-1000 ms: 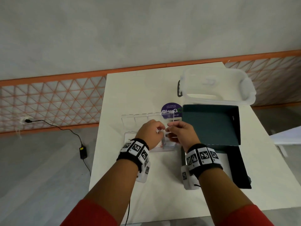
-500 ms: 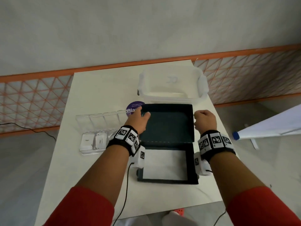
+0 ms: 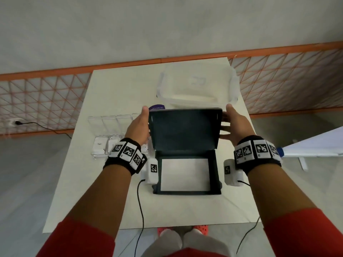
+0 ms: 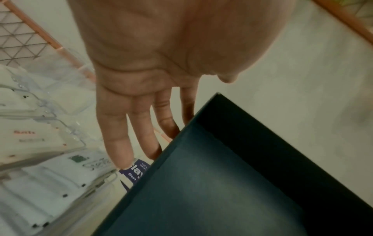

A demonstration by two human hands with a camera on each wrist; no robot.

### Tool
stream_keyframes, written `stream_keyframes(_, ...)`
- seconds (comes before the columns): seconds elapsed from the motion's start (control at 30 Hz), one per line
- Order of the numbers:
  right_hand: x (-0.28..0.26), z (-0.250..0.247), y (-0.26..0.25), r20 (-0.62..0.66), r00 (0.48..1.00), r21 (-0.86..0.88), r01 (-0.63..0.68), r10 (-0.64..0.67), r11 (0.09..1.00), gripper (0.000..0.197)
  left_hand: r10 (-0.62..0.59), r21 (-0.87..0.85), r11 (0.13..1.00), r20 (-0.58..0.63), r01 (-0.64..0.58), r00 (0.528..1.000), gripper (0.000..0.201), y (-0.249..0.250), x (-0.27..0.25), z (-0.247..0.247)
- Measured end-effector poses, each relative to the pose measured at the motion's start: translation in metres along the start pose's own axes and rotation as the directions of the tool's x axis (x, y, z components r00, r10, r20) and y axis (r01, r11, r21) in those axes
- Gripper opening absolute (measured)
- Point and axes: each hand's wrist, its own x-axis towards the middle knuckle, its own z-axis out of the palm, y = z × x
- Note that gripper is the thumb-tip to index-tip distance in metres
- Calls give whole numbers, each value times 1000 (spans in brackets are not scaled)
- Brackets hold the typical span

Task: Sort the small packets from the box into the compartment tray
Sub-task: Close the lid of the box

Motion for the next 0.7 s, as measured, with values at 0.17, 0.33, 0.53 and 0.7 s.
stream_keyframes(0.17,-16,-10,9,-6,985,127,170,-171,977,20,-13,-235,971,133,45,991,53,-5,-12,-16)
stream_keyframes(0.33,-29,-23,39,73,984,79,156,-162,985,26,61,-31,998,214,-56,975,26,-24,-18,-17)
stream_keyframes(0.53,-26,-22,76,106,989,-308,129,-100,943,60,-39,357,930,337,-90,941,68,-56,-19,7)
stream_keyframes(0.7,-18,-18,98,44,999,-507,-6,33,862,80,-99,341,939,369,-35,924,90,-79,-20,31)
